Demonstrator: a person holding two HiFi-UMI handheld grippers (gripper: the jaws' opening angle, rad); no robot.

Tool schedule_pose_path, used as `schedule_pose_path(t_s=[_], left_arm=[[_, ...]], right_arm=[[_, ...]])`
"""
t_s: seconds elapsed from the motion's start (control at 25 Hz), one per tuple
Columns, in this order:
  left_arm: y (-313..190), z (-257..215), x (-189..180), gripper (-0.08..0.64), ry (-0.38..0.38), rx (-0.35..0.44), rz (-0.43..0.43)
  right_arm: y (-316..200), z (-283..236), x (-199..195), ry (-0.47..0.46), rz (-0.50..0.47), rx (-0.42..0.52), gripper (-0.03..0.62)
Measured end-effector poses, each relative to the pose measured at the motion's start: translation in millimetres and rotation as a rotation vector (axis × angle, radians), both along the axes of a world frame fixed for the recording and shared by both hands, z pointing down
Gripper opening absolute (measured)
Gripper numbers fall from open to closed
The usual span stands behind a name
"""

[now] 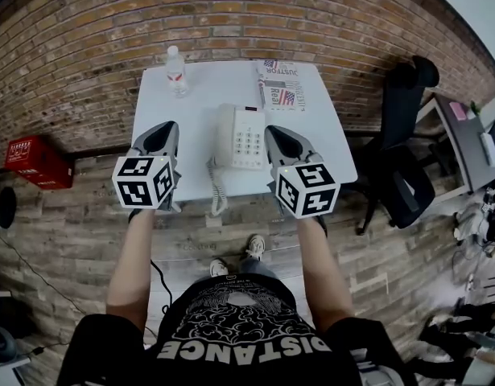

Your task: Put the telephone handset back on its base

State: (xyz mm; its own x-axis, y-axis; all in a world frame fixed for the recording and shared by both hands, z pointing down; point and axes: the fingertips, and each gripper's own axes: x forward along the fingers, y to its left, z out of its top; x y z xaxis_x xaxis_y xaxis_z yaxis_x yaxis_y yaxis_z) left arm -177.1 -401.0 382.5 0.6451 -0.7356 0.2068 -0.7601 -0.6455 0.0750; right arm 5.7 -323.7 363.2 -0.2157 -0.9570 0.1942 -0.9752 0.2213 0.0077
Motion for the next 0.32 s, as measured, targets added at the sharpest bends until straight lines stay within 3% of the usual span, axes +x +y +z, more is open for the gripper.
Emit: schedule_pose_path(t_s=[0.32], left_arm=[[4.3, 7.3, 4.5, 0.012, -0.010, -0.012, 0.006]], right_arm=[[1.5, 2.2, -0.6, -0.002, -0.010, 0.000, 0.000]])
